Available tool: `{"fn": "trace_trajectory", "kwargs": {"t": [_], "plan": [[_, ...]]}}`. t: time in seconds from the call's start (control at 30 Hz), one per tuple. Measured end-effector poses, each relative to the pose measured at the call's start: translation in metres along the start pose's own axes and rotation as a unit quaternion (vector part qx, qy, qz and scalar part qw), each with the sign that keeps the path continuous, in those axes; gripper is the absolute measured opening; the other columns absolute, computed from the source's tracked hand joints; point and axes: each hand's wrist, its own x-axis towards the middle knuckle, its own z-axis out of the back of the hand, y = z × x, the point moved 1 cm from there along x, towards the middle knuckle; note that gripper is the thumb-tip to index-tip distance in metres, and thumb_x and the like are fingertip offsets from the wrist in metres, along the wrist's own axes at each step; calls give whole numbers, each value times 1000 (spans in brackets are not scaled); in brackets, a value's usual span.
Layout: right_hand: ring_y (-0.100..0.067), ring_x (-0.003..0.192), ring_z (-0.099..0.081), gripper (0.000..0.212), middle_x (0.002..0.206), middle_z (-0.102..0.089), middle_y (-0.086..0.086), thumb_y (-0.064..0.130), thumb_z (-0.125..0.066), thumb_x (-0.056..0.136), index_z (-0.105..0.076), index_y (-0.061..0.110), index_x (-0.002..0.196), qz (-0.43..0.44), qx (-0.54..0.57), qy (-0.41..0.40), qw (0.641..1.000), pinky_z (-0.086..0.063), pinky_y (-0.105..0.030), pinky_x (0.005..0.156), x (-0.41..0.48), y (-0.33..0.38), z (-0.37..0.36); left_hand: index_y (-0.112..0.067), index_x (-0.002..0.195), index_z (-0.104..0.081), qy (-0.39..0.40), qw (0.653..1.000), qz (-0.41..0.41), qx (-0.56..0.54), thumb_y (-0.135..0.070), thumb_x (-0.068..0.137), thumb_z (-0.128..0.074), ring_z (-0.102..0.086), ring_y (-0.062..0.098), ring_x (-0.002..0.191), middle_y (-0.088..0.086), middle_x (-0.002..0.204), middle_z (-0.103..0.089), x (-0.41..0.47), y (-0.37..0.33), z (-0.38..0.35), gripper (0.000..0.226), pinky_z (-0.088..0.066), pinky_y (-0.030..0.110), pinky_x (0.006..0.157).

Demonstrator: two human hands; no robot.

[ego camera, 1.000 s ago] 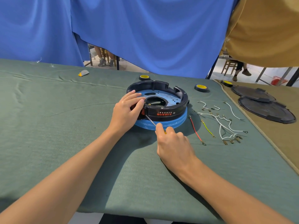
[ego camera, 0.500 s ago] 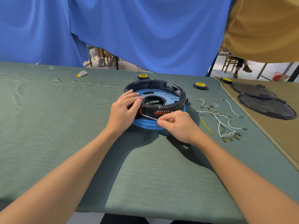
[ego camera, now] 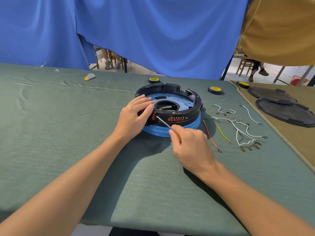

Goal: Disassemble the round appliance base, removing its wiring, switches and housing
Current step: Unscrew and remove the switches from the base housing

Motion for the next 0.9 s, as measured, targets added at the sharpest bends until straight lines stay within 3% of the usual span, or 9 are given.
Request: {"fn": "trace_trajectory", "kwargs": {"t": [0.13,0.27,0.4,0.6,0.77,0.9], "plan": [[-35,41,-51,8,57,-51,-10,14,-68,88,-64,7,85,-1,-117,-17,993,-37,-32,37,-9,20,-3,-19,120,-69,-8,1000,-1,-2,-28,99,-55,-43,5,134,-6,128,-64,-1,1,-1,27,-31,32,116],[-32,36,-50,24,58,-53,-10,6,-79,74,-69,2,96,-14,-189,-16,982,-38,-29,34,-2,16,2,-19,121,-69,-9,1000,2,3,-27,99,-55,-42,5,134,-6,129,-63,-1,-1,-2,27,-30,31,117],[-34,36,-48,9,56,-50,-11,11,-71,85,-66,3,86,0,-130,-52,990,-33,-29,34,2,13,10,-20,123,-67,5,1000,3,2,-27,99,-55,-40,4,136,-7,132,-61,-2,-3,1,28,-27,28,117],[-36,41,-47,15,60,-34,-2,17,-57,95,-64,5,90,26,-82,-38,996,-33,-33,38,-5,10,7,-21,130,-62,44,999,10,-6,-25,97,-57,-31,2,140,-10,139,-53,-5,-5,5,34,-21,29,119],[-36,41,-48,13,57,-43,-7,17,-59,94,-63,7,88,20,-90,-30,995,-35,-34,38,-6,11,5,-21,130,-61,60,994,64,-61,-35,85,-51,-23,1,142,-12,142,-49,-5,-12,1,48,-15,25,117],[-36,44,-50,15,57,-40,-5,19,-59,94,-64,8,87,21,-105,-33,994,-32,-33,40,-6,12,9,-17,130,-61,31,990,88,-103,-18,92,-51,-19,0,143,-15,140,-46,-4,-10,-7,38,-13,22,116]]}}
